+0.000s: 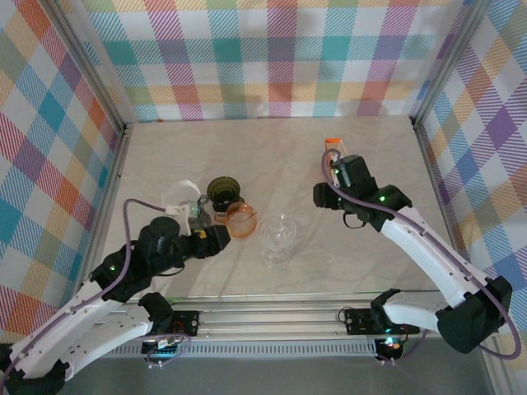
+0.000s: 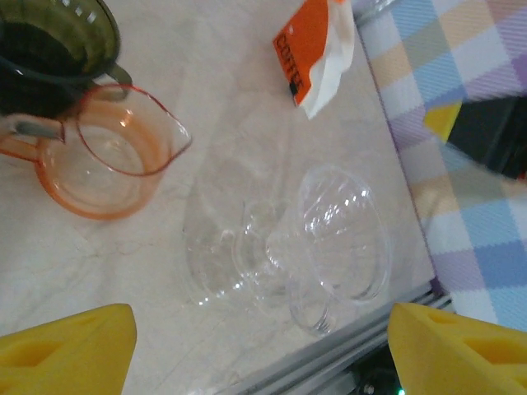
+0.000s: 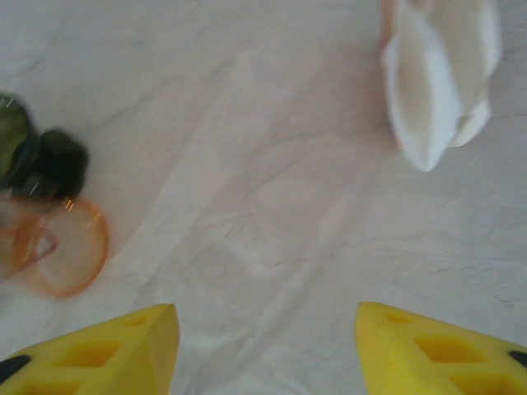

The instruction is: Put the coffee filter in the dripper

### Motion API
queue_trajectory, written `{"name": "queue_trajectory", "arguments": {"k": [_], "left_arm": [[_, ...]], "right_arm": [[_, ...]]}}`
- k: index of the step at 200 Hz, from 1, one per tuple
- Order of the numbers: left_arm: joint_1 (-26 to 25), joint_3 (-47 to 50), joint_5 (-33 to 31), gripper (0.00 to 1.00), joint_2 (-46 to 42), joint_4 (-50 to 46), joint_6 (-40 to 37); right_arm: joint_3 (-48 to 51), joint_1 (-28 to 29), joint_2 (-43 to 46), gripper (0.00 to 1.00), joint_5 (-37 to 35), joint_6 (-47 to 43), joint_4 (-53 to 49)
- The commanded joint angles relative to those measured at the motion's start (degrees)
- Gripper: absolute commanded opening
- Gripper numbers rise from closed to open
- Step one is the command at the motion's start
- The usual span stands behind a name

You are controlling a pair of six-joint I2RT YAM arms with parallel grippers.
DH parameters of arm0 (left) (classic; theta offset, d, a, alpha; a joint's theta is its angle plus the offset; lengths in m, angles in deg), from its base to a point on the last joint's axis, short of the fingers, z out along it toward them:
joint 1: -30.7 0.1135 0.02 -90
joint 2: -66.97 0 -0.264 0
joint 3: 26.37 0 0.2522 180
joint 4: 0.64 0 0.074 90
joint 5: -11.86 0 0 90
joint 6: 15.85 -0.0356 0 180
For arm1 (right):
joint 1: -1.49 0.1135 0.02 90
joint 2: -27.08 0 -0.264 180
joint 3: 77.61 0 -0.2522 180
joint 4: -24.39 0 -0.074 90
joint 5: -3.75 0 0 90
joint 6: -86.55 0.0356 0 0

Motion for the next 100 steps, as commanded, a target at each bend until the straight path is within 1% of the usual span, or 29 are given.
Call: {"name": "queue_trajectory", "arguments": {"k": [1,30,38,71,100], "left_arm": [[-4.4,2.2,-5.3,0.79,2.3,3.6,1.6],[-4.7,2.9,-6.6,0.79,1.3,3.4,1.9],[-4.7,2.9,-7.0,0.80,1.0,3.1,1.6],[-4.7,2.4,-7.9,0.83,1.5,1.8,0.4],[-4.7,2.0,-8.1,0.84,3.3,1.9,-0.2]], "right_arm": [[-1.5,-3.8,-4.4,0.52,-0.8,-3.6,4.8],[-6.3,-9.1,-13.6,0.33,0.8,-6.5,5.6],[-7.6,-10.2,-16.0,0.30,0.8,-7.6,5.8],[-12.2,-14.9,-24.8,0.29,0.9,-9.7,5.6],[-14.3,-17.0,-30.0,0.29,0.3,-11.2,5.8]]}}
